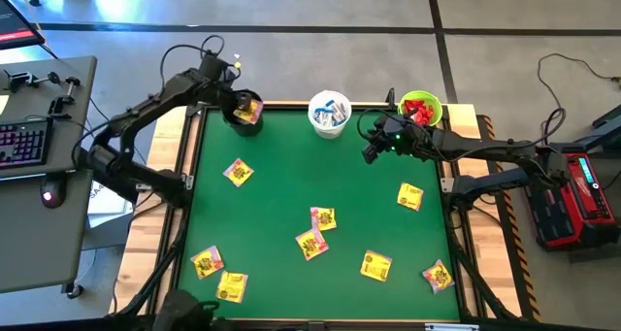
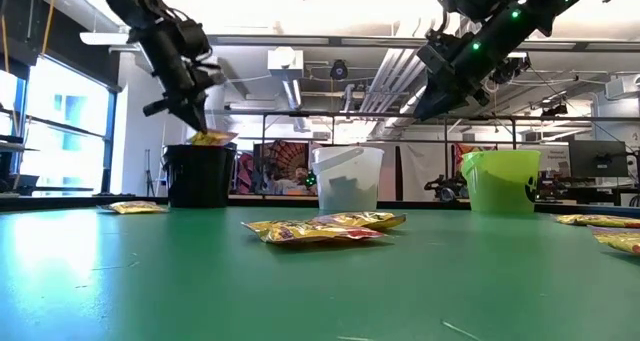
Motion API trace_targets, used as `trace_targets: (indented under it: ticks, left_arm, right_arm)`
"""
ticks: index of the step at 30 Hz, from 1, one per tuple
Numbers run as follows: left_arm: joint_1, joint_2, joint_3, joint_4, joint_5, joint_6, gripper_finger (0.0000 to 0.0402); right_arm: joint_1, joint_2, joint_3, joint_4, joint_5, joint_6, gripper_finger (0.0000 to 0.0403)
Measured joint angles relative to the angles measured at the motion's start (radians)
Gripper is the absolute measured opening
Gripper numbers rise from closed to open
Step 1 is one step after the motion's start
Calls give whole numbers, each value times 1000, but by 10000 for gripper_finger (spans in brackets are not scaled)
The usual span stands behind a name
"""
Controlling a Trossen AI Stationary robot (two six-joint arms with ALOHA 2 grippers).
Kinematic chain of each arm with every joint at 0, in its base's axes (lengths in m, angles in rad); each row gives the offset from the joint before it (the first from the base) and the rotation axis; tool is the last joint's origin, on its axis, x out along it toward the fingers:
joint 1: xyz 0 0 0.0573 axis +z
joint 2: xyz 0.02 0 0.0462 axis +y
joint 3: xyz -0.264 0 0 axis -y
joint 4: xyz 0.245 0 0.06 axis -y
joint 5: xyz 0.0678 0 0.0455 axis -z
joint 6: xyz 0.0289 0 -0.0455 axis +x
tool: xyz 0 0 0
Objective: Sort candy by brand, put in halloween buckets
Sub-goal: Put the yellow candy into the black bucket
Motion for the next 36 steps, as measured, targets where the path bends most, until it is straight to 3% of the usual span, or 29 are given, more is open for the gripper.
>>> trace_targets:
  ticks: [14,28,36]
  left_arm:
    - [12,157,0,65,-76,159,0]
    - [0,172,0,14,-48,285,2]
    - [-12,158,0,9,-48,322,43]
  right_arm:
    - [0,14,0,7,0,24,74]
    - [0,125,0,66,-15,23,74]
    - [0,148,0,121,-45,19,74]
